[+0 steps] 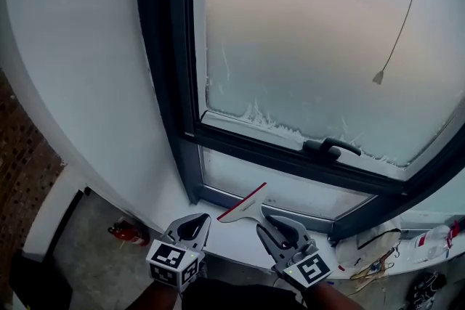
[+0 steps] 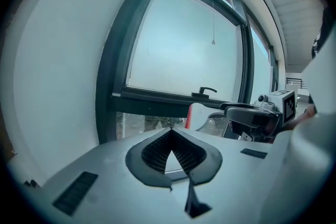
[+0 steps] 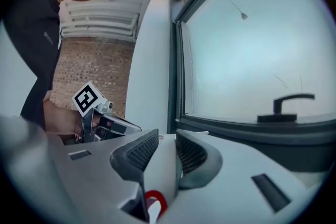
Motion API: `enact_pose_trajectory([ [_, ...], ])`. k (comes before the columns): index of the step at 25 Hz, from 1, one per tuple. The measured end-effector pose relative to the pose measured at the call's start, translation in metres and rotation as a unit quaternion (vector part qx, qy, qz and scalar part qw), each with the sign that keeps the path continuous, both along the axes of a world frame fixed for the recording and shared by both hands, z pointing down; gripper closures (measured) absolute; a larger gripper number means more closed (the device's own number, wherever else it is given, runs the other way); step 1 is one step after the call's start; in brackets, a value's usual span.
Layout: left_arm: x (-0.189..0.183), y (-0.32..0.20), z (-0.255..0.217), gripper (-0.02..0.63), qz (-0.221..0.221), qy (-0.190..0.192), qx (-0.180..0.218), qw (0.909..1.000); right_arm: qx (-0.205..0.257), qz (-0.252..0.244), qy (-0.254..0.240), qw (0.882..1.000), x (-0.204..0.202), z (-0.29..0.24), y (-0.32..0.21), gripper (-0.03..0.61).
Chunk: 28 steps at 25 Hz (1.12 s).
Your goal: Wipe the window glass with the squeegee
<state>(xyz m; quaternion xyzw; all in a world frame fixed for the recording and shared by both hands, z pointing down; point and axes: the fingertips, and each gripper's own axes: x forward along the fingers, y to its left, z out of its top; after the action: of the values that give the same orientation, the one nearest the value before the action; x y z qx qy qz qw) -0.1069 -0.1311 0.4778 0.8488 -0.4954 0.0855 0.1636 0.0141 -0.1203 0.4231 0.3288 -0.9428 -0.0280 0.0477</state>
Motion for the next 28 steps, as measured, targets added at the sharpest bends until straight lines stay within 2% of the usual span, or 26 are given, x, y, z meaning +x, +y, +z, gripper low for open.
enact_pose_trajectory([
  [4,-0.027,-0.028,-0.009,0.614,0.032,0.006,0.007,0.9995,0.106,0.012,0.065,0.992,-0.041,-0.034,-0.017,0.486],
  [6,-0.035,-0.038,-0.012,0.614,0.054,0.009,0.012,0.9984,0.145,0.025,0.135,0.98,-0.055,-0.041,-0.031,0.486],
  [8,-0.04,-0.046,-0.015,0.614,0.077,0.015,0.018,0.9968,0.192,0.036,0.199,0.96,-0.068,-0.05,-0.045,0.486],
  [10,-0.047,-0.052,-0.014,0.614,0.095,0.011,0.015,0.9953,0.252,0.041,0.25,0.934,-0.082,-0.061,-0.061,0.486],
  [11,-0.05,-0.054,-0.013,0.614,0.103,0.005,0.011,0.9946,0.28,0.04,0.28,0.917,-0.088,-0.063,-0.071,0.486],
  [15,-0.058,-0.061,-0.002,0.614,0.136,-0.006,0.011,0.9906,0.364,0.033,0.41,0.836,-0.107,-0.063,-0.113,0.486],
  [16,-0.059,-0.062,0.002,0.614,0.141,-0.005,0.01,0.9899,0.377,0.031,0.429,0.821,-0.112,-0.065,-0.123,0.486],
  [17,-0.06,-0.062,0.005,0.614,0.145,0.0,0.007,0.9895,0.384,0.029,0.44,0.811,-0.117,-0.067,-0.132,0.486],
  [20,-0.061,-0.06,0.003,0.614,0.144,0.015,0.003,0.9895,0.39,0.022,0.451,0.802,-0.132,-0.072,-0.157,0.486],
  [28,-0.067,-0.06,0.011,0.614,0.13,0.026,0.001,0.9912,0.407,0.007,0.479,0.778,-0.161,-0.071,-0.213,0.486],
])
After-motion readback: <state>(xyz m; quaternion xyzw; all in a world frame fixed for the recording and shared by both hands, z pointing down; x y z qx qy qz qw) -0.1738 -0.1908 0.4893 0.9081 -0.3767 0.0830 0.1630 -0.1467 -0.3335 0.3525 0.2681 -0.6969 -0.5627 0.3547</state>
